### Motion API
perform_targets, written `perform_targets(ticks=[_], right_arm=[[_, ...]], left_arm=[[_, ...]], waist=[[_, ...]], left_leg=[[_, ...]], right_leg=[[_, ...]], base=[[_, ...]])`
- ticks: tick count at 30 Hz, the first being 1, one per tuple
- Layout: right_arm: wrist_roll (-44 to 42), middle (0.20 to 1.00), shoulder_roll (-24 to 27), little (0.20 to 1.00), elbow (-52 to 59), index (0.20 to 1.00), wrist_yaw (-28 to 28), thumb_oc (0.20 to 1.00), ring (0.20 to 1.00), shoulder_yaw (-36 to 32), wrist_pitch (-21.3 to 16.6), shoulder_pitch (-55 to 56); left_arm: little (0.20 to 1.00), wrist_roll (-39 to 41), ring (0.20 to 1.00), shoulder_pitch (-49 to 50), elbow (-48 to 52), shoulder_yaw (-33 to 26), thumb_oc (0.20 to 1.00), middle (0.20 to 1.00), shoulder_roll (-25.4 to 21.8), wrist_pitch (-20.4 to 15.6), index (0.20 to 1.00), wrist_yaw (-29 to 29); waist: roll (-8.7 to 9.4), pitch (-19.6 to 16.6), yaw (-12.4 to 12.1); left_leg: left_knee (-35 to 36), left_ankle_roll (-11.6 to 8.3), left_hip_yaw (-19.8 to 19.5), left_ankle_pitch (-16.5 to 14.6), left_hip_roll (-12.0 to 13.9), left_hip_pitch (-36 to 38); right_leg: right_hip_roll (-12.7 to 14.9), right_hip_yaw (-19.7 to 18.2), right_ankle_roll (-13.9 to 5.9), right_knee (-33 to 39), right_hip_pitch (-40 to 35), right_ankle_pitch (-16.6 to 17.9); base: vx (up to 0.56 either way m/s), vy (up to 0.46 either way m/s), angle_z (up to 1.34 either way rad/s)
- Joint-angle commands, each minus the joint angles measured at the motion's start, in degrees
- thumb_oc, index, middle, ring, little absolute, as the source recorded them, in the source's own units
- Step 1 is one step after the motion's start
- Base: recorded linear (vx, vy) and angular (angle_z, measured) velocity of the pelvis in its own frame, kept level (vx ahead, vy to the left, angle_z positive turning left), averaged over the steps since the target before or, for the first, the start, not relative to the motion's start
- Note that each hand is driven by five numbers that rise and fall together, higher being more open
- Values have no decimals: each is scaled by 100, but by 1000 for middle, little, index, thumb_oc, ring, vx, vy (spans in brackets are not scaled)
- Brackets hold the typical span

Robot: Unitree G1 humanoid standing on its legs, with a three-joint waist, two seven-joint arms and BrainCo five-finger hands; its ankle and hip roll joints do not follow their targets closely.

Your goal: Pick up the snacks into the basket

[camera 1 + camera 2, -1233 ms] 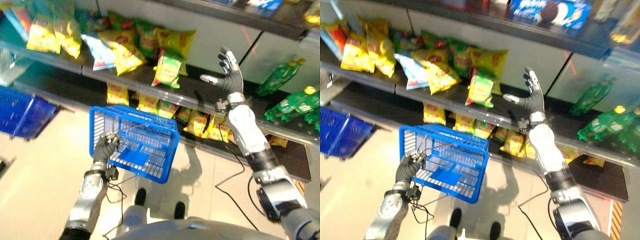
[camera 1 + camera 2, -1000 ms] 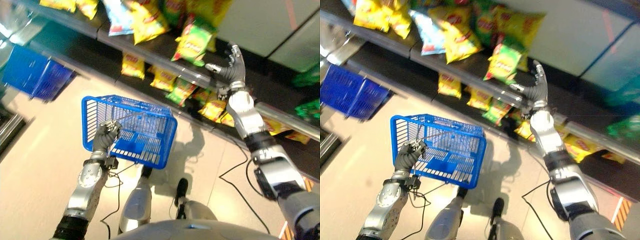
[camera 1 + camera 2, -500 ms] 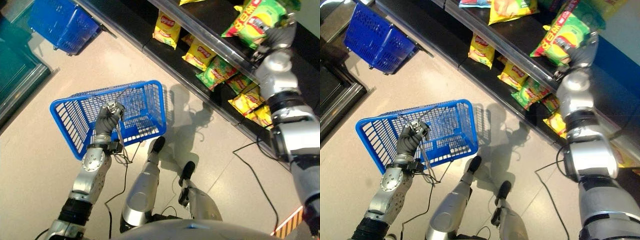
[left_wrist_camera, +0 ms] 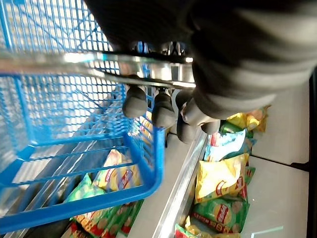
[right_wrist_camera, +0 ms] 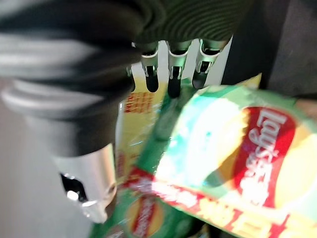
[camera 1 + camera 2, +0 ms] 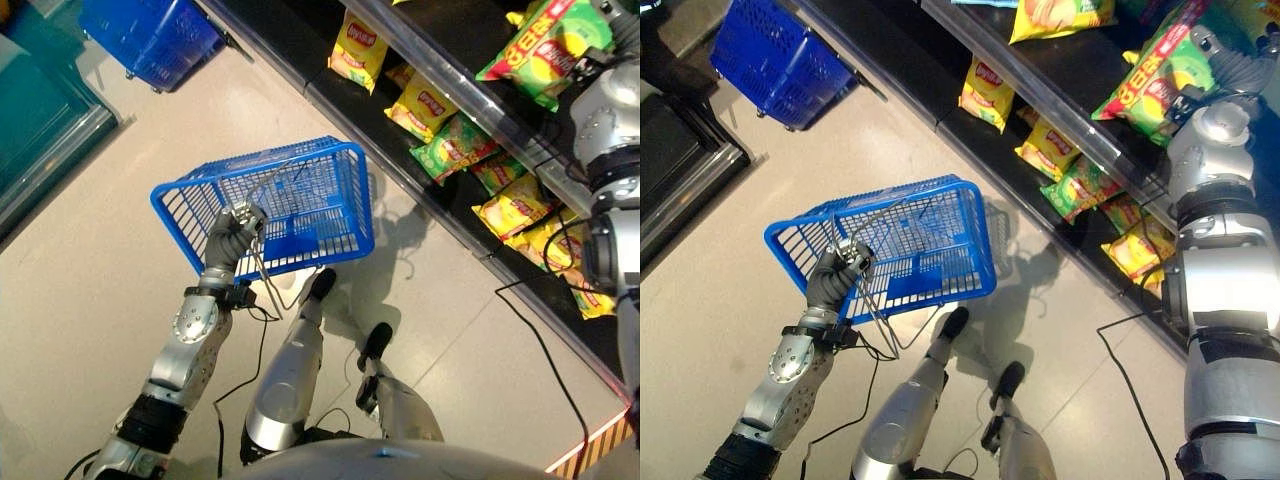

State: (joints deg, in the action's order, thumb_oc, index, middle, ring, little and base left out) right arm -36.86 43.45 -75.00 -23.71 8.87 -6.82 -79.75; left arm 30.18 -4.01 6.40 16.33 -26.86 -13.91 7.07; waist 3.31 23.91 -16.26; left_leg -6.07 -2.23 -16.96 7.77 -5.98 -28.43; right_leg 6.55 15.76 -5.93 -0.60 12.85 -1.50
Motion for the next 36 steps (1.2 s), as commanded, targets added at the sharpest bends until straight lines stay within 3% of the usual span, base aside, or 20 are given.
perform_targets(ticks=[1,5,16,17,18,36], right_arm=[[-382,1000,399,1000,340,1000,236,1000,1000,557,-82,-104],[-677,1000,416,1000,71,1000,500,1000,1000,559,61,-5],[-1319,1000,328,1000,17,1000,801,1000,1000,399,39,99],[-1361,520,298,520,34,520,828,520,520,401,28,111],[-1391,200,273,200,47,200,827,200,200,384,16,118],[-1812,200,-220,200,882,200,672,200,200,-40,-452,492]], left_arm=[[200,-13,200,-29,1082,-327,200,200,-171,-681,200,-59],[200,0,200,-25,1070,-345,200,200,-91,-624,200,-36],[200,45,200,-149,1069,-331,200,200,27,-604,200,34],[200,61,200,-148,1059,-335,200,200,30,-610,200,37],[200,73,200,-147,1060,-337,200,200,39,-610,200,47],[200,185,200,-280,966,-366,200,200,10,-638,200,121]], waist=[[16,-23,-58],[-66,216,-70],[-117,385,-155],[-119,379,-149],[-117,373,-142],[-119,324,19]], left_leg=[[-1049,33,412,-1200,-340,-66],[-1124,32,404,-1184,-347,-154],[-1115,34,331,-1176,-364,-198],[-1103,33,330,-1170,-362,-185],[-1089,34,325,-1166,-361,-173],[-882,-40,321,-1028,-262,78]], right_leg=[[509,-131,-267,-633,243,-56],[499,-109,-217,-800,365,-148],[506,-27,-177,-868,380,-300],[507,-18,-176,-863,368,-306],[503,-21,-179,-852,362,-304],[472,-62,-171,-758,210,-275]], base=[[-2,-15,12],[6,-17,13],[4,-12,2],[0,0,0],[0,0,0],[-34,-5,0]])
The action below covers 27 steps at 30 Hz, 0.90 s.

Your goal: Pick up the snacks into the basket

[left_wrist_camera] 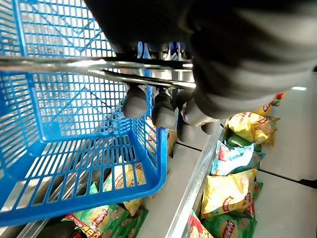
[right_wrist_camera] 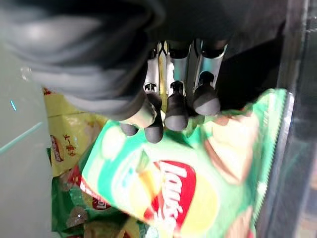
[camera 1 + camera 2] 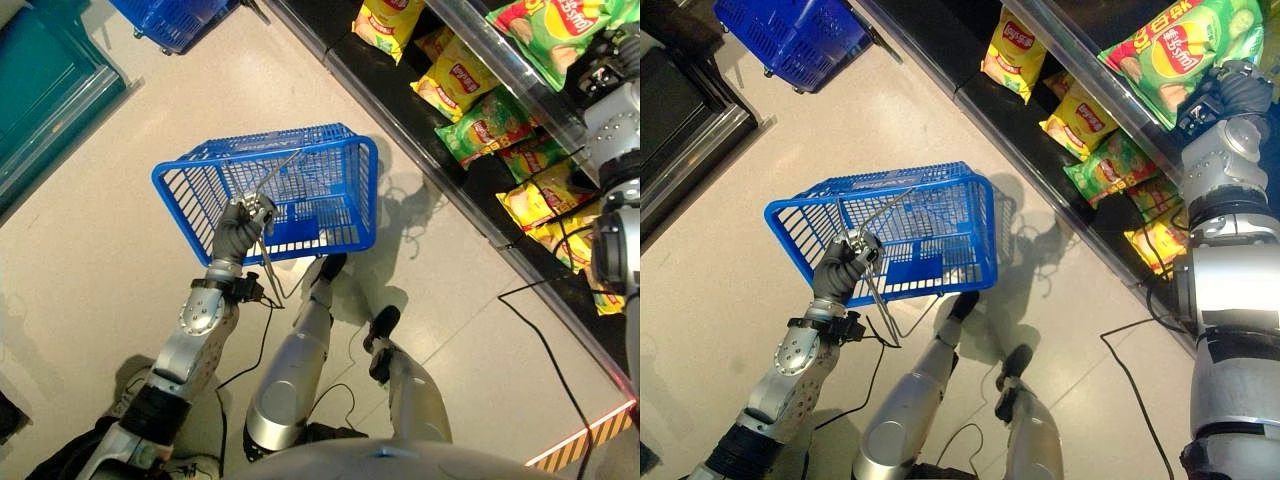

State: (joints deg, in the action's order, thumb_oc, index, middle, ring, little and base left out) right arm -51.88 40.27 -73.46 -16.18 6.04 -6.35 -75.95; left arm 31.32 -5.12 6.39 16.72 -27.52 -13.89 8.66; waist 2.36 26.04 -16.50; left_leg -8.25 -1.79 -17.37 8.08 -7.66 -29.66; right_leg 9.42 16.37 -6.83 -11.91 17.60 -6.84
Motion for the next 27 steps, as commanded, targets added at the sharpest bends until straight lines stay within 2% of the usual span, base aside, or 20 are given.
perform_targets(ticks=[1,4,8,15,17,18,19,20,26,27], right_arm=[[-369,200,28,200,853,200,-96,200,200,184,-566,197],[-467,200,-78,200,1205,200,-146,200,200,13,-732,436],[-497,200,-608,200,2610,200,-287,200,200,-412,-1164,1319],[-219,200,-954,200,3811,200,-183,200,200,-694,-1281,2408],[-150,200,-969,200,3832,200,-166,200,200,-678,-1236,2540],[-111,200,-879,200,3633,200,-99,200,200,-587,-1093,2559],[-67,495,-807,495,3526,495,-118,495,495,-554,-1023,2525],[-18,1000,-780,1000,3471,1000,-140,1000,1000,-522,-962,2469],[424,1000,-865,1000,3531,1000,-360,1000,1000,-395,-827,2464],[734,1000,-865,1000,3656,1000,-366,1000,1000,-328,-705,2681]], left_arm=[[200,94,200,-182,953,-394,200,200,80,-638,200,-46],[200,111,200,-182,914,-413,200,200,76,-639,200,-39],[200,242,200,-105,784,-496,200,200,110,-620,200,-30],[200,498,200,413,841,-716,200,200,125,-521,200,-246],[200,516,200,524,864,-743,200,200,112,-511,200,-283],[200,589,200,634,891,-766,200,200,109,-471,200,-360],[200,617,200,677,907,-766,200,200,87,-454,200,-389],[200,636,200,715,925,-775,200,200,74,-442,200,-405],[200,608,200,689,872,-751,200,200,56,-365,200,-363],[200,542,200,625,735,-732,200,200,63,-356,200,-330]], waist=[[-24,77,64],[-16,8,112],[7,-269,326],[53,-800,627],[59,-878,654],[78,-960,702],[85,-983,725],[83,-992,740],[31,-1027,892],[-4,-1064,982]], left_leg=[[-627,-87,376,-1049,-79,243],[-556,-92,398,-1017,-44,336],[-351,-84,519,-902,66,631],[31,-88,728,-774,262,1118],[86,-86,764,-768,282,1193],[114,-91,820,-770,318,1276],[116,-98,844,-771,330,1308],[124,-104,864,-769,350,1336],[256,-144,905,-692,452,1481],[330,-175,925,-634,509,1548]], right_leg=[[185,-130,-83,399,-292,266],[178,-151,-85,441,-348,281],[127,-280,-93,564,-513,366],[6,-453,-118,830,-770,473],[0,-462,-122,881,-817,491],[-13,-500,-117,908,-858,523],[-26,-518,-117,905,-871,528],[-35,-545,-107,905,-877,533],[-110,-701,-42,670,-828,435],[-174,-785,-3,559,-807,331]], base=[[-61,-16,-2],[-54,-7,-5],[-68,-6,-16],[-14,-18,-28],[0,-13,-26],[-16,-8,-24],[-25,-13,-23],[-21,-11,-8],[-14,-22,-10],[-7,-31,-7]])
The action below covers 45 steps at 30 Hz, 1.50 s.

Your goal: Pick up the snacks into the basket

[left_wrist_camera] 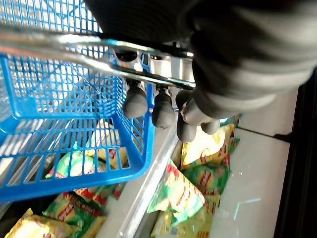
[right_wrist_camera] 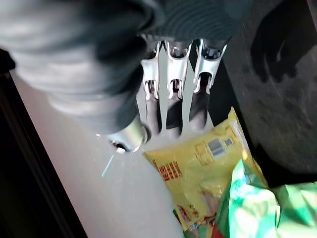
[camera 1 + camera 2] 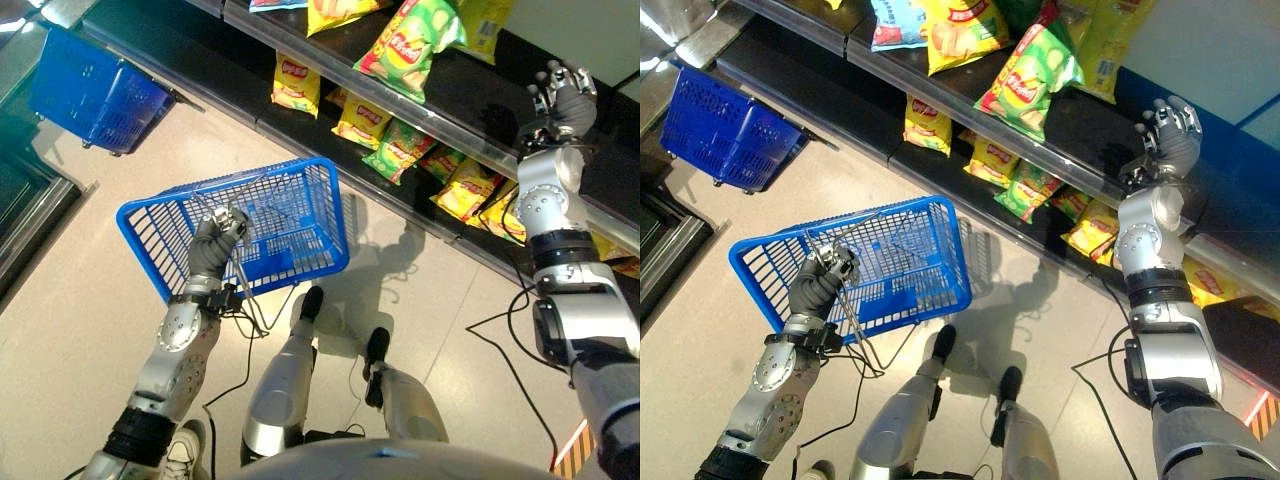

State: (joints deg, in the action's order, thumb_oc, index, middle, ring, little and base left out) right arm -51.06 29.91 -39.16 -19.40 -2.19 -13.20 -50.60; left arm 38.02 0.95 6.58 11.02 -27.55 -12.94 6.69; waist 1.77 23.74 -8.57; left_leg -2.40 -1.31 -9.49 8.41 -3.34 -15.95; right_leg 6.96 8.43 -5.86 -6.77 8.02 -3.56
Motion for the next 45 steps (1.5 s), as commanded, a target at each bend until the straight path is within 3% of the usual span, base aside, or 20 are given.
perform_targets(ticks=[1,4,7,10,15,16,18,20,23,24,25,28,29,30,31,32,34,38,41,45], right_arm=[[662,1000,168,1000,241,1000,-53,1000,1000,492,-13,159],[976,1000,-32,1000,125,1000,-42,1000,1000,615,165,424],[1303,1000,-189,1000,441,1000,-2,1000,1000,696,224,765],[1434,1000,-226,1000,626,1000,82,1000,1000,616,260,1141],[1428,1000,-202,1000,384,1000,80,1000,1000,577,215,1222],[1492,1000,-175,1000,338,1000,27,1000,1000,660,206,1127],[1633,1000,-200,1000,540,1000,22,1000,1000,788,259,1080],[1673,1000,-332,1000,756,1000,65,1000,1000,689,244,1308],[1735,1000,-440,1000,1070,1000,14,1000,1000,500,202,1621],[1863,1000,-549,1000,1159,1000,-37,1000,1000,531,210,1597],[1898,1000,-584,1000,1201,1000,-39,1000,1000,593,228,1521],[1892,1000,-680,1000,1186,1000,-27,1000,1000,646,241,1420],[1870,1000,-709,1000,1138,1000,-29,1000,1000,653,256,1352],[1864,1000,-716,1000,1092,1000,-14,1000,1000,675,263,1277],[1867,1000,-712,1000,1133,1000,-3,1000,1000,668,258,1315],[1857,1000,-711,1000,1122,1000,-12,1000,1000,640,239,1360],[1834,1000,-735,1000,1128,1000,-36,1000,1000,637,203,1326],[1828,1000,-787,1000,1030,1000,-43,1000,1000,657,186,1196],[1855,1000,-783,1000,916,1000,-4,1000,1000,705,274,1189],[1888,1000,-687,1000,910,1000,-44,1000,1000,828,288,1073]], left_arm=[[200,-128,200,18,710,-157,200,200,67,-456,200,-133],[200,-46,200,150,631,-255,200,200,206,-398,200,-104],[200,-4,200,238,582,-280,200,200,409,-313,200,-139],[200,17,200,227,457,-176,200,200,617,-263,200,-207],[200,-48,200,257,346,-120,200,200,653,-186,200,-237],[200,-140,200,95,258,-72,200,200,674,-232,200,-125],[200,-119,200,40,276,-113,200,200,732,-272,200,-103],[200,-121,200,28,322,-126,200,200,804,-303,200,-109],[200,-156,200,-97,253,-96,200,200,781,-315,200,-51],[200,-385,200,-218,263,-193,200,200,584,-332,200,92],[200,-405,200,-240,285,-237,200,200,527,-346,200,148],[200,-401,200,-178,290,-297,200,200,503,-349,200,166],[200,-430,200,-128,272,-331,200,200,498,-349,200,184],[200,-356,200,-47,248,-290,200,200,534,-362,200,154],[200,-337,200,-58,225,-262,200,200,539,-363,200,120],[200,-356,200,-99,189,-214,200,200,530,-378,200,60],[200,-398,200,-141,196,-163,200,200,578,-395,200,20],[200,-486,200,-98,202,-103,200,200,647,-437,200,22],[200,-475,200,33,219,-72,200,200,703,-399,200,-22],[200,-330,200,50,296,-56,200,200,716,-368,200,2]], waist=[[55,-835,184],[81,-962,250],[167,-847,253],[156,-805,209],[-39,-1091,130],[-139,-1157,115],[-221,-1242,121],[-160,-1363,89],[-14,-1390,72],[32,-1208,133],[-53,-1094,179],[-95,-1006,173],[-99,-985,158],[-48,-956,216],[-5,-961,268],[15,-951,321],[12,-929,356],[70,-870,433],[96,-971,414],[-30,-940,480]], left_leg=[[-238,-226,140,-661,81,190],[-291,-305,295,-720,239,396],[-1520,-392,390,-862,214,289],[-1895,-380,280,-713,66,49],[-256,-400,438,-268,76,-322],[326,-501,462,-101,32,-497],[112,-395,388,-83,54,-432],[39,-341,538,21,78,-321],[-61,-168,701,-110,17,-191],[-241,43,796,-358,-23,-23],[-282,107,806,-416,32,53],[-365,153,782,-565,83,143],[-366,173,751,-627,84,199],[-205,163,620,-692,-4,389],[-120,137,573,-665,-52,403],[13,118,475,-687,-108,500],[148,113,338,-745,-181,661],[40,103,148,-987,-341,924],[70,70,166,-1093,-308,1055],[-268,-105,93,-1251,-109,969]], right_leg=[[71,5,-97,36,153,-4],[-88,-111,-46,35,17,-87],[-158,-255,101,-1,-269,-148],[-143,-293,189,102,-563,-184],[-303,-315,28,655,-785,-55],[-346,-396,-28,867,-885,-74],[-315,-597,-72,920,-1108,-206],[-167,-645,-101,849,-1294,-361],[-28,-632,-156,60,-1148,-446],[171,-550,-351,-1376,-431,264],[186,-540,-328,-1828,-98,526],[238,-480,-221,-2176,230,475],[223,-472,-179,-2064,372,412],[-187,-587,-124,-1452,596,84],[-362,-707,-145,-967,680,77],[-442,-798,-182,-198,664,152],[-357,-785,-325,581,776,514],[-329,-1053,-447,826,944,874],[-165,-954,-462,849,757,1066],[-186,-853,-237,275,790,677]], base=[[0,-62,-3],[45,-179,-17],[70,-173,-41],[66,-80,-21],[202,-19,3],[206,69,5],[322,174,14],[462,209,-40],[363,146,-58],[230,204,-13],[329,243,-38],[202,95,-17],[287,-3,-14],[356,-15,-30],[370,-42,-36],[236,-52,-1],[239,-59,37],[219,-105,50],[169,-151,15],[109,-184,-10]])
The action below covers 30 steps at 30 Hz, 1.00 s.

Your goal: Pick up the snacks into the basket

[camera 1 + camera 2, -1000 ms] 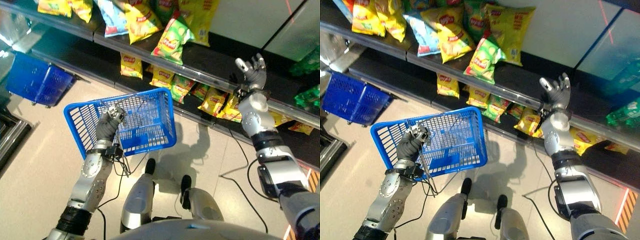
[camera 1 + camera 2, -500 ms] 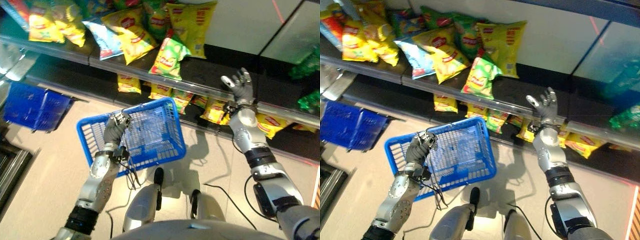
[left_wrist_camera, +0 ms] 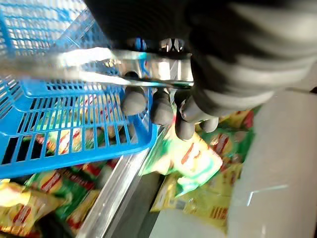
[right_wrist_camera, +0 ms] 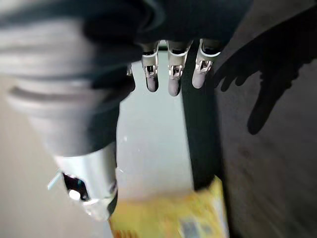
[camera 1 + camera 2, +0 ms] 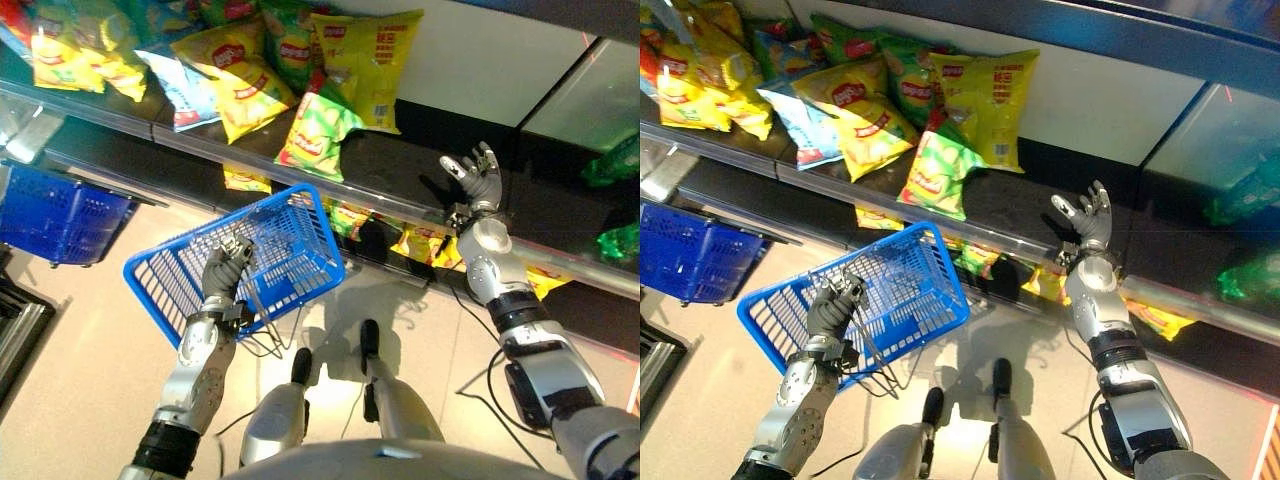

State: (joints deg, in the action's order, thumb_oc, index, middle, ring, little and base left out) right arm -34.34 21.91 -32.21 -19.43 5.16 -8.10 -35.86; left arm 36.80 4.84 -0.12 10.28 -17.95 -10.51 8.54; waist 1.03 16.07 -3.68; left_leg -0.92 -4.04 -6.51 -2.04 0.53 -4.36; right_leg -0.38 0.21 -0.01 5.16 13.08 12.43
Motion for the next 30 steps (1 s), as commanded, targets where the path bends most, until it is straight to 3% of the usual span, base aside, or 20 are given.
perform_targets(ticks=[1,3,4,6,8,13,23,30], right_arm=[[215,1000,116,1000,215,1000,-41,1000,1000,93,-222,-404],[205,1000,236,1000,278,1000,-22,1000,1000,83,-266,-385],[203,1000,286,1000,307,1000,-47,1000,1000,70,-277,-432],[190,1000,461,1000,179,1000,-101,1000,1000,64,-265,-581],[178,1000,453,1000,131,1000,-143,1000,1000,181,-244,-719],[68,1000,383,1000,199,1000,-203,1000,1000,362,-249,-1016],[-497,1000,-322,1000,307,1000,41,1000,1000,783,-235,-1186],[-716,1000,-715,1000,-232,1000,-50,1000,1000,837,-232,-1654]], left_arm=[[200,-209,200,-344,965,18,200,200,-242,-610,200,-182],[200,-225,200,-417,1021,85,200,200,-215,-603,200,-243],[200,-216,200,-444,1073,111,200,200,-222,-612,200,-241],[200,-192,200,-438,1099,126,200,200,-229,-553,200,-243],[200,-252,200,-445,1116,258,200,200,-292,-525,200,-238],[200,-298,200,-563,1155,295,200,200,-331,-530,200,-104],[200,-389,200,-629,1084,395,200,200,-190,-467,200,128],[200,-348,200,-709,1172,405,200,200,-177,-525,200,228]], waist=[[38,-168,5],[-22,40,20],[-35,191,-12],[-115,148,-20],[-158,203,-66],[-159,329,-34],[122,601,-204],[103,687,-378]], left_leg=[[-456,164,-219,-228,-497,-209],[-1306,3,-287,-331,-567,-579],[-1542,-54,-378,-240,-647,-924],[-1034,-90,-239,108,-389,-1164],[-812,-50,-142,254,-283,-1214],[-625,33,7,273,-328,-1260],[-552,136,-21,197,-382,-1222],[-617,170,-90,149,-444,-1246]], right_leg=[[549,-15,-818,-947,292,-943],[601,134,-681,-1158,186,-1179],[589,187,-626,-1335,216,-1244],[511,210,-663,-1373,286,-1330],[440,282,-668,-1495,441,-1357],[405,229,-646,-1533,712,-1313],[532,212,-719,-1430,680,-1203],[597,270,-728,-1448,642,-1220]], base=[[59,-157,28],[-14,-205,60],[-45,-192,83],[41,-67,79],[53,5,29],[2,55,-9],[-5,47,-1],[-13,38,6]])
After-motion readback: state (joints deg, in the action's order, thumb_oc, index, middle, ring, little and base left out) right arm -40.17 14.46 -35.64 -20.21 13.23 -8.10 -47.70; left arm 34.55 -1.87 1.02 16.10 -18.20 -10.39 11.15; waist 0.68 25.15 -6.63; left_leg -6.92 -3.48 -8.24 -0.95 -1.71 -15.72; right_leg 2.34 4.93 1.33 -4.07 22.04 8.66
